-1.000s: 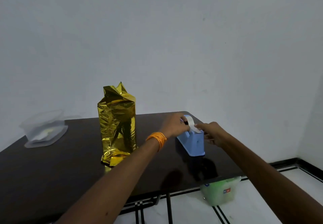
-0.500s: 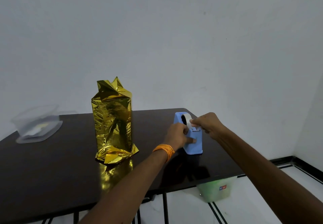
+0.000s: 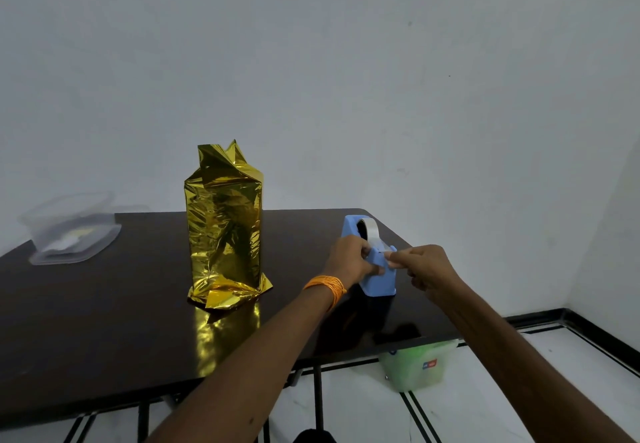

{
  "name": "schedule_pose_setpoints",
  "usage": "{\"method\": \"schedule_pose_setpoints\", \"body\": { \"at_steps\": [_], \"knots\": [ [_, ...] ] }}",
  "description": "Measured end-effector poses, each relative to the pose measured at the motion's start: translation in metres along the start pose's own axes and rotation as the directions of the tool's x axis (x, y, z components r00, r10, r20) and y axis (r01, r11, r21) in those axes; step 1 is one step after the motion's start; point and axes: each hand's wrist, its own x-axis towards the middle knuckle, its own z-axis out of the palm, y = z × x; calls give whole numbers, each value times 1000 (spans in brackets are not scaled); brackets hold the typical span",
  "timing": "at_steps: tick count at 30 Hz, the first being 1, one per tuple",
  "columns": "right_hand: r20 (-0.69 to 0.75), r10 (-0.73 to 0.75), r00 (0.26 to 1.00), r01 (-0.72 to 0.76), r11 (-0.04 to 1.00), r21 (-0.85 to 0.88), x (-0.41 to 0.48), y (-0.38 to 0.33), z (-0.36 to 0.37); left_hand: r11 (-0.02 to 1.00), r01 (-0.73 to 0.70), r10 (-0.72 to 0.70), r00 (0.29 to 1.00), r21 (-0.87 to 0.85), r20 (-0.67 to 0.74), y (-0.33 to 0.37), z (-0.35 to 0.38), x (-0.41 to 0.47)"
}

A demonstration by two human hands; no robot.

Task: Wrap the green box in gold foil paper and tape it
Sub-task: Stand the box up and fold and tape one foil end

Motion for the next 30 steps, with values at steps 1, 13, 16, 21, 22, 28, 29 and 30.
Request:
{"method": "schedule_pose_setpoints", "body": {
  "at_steps": [1, 13, 16, 21, 22, 28, 29, 30],
  "knots": [
    [6, -2, 1000, 2, 1000, 7, -1, 2, -1, 1000, -4, 4, 1000, 1, 2, 0, 0, 0],
    [26, -216, 976, 194, 810, -554, -15, 8, -18, 999, -19, 18, 999, 49, 31, -3, 1, 2],
    [25, -303, 953, 285, 861, -421, -24, -6, -18, 995, -29, 21, 996, 91, 87, -4, -9, 0],
    [20, -397, 918, 386, 880, -277, -24, -53, 10, 995, -49, 61, 988, 91, -141, -1, -70, -2],
    [14, -420, 907, 409, 875, -259, -21, -61, 18, 995, -59, 74, 974, 75, -214, 2, -87, -4],
    [116, -535, 837, 541, 841, -23, -21, -117, 78, 961, -259, 267, 781, 97, -565, 31, -199, -26],
    [144, -562, 814, 566, 824, 17, -24, -126, 88, 953, -284, 288, 749, 103, -597, 33, -216, -31],
    [178, -596, 783, 599, 799, 42, -26, -135, 99, 948, -301, 297, 721, 103, -626, 32, -234, -35]
  ]
}}
